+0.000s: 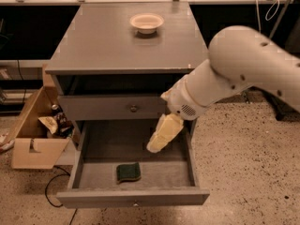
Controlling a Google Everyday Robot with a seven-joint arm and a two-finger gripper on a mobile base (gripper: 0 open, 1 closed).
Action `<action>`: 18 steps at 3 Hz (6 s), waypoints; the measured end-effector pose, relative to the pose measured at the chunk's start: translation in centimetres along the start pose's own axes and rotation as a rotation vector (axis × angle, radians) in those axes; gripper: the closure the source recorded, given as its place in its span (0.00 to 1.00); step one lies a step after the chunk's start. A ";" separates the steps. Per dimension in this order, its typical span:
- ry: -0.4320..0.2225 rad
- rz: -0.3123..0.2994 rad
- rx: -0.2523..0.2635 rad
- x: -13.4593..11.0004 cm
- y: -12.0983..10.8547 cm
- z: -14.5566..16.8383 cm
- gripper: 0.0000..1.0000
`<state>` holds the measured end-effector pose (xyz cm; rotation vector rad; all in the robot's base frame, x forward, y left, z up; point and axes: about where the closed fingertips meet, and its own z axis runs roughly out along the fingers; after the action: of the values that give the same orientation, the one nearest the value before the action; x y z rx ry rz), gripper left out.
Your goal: Pick sponge from middle drawer and place on counter
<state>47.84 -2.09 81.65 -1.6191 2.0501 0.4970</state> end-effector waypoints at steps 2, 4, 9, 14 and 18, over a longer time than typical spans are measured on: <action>-0.023 -0.004 0.037 -0.7 -0.8 0.2 0.00; 0.042 0.052 -0.073 6.8 -1.3 14.1 0.00; 0.133 0.012 -0.037 12.6 -4.7 35.4 0.00; 0.193 -0.169 -0.062 14.6 -6.9 46.6 0.27; -0.038 -0.243 -0.047 10.1 -5.6 40.3 1.00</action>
Offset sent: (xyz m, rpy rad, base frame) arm 0.0093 0.0048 0.0026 0.0149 -0.0372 -0.0180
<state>57.15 10.84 42.84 -1.8405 1.7951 0.4871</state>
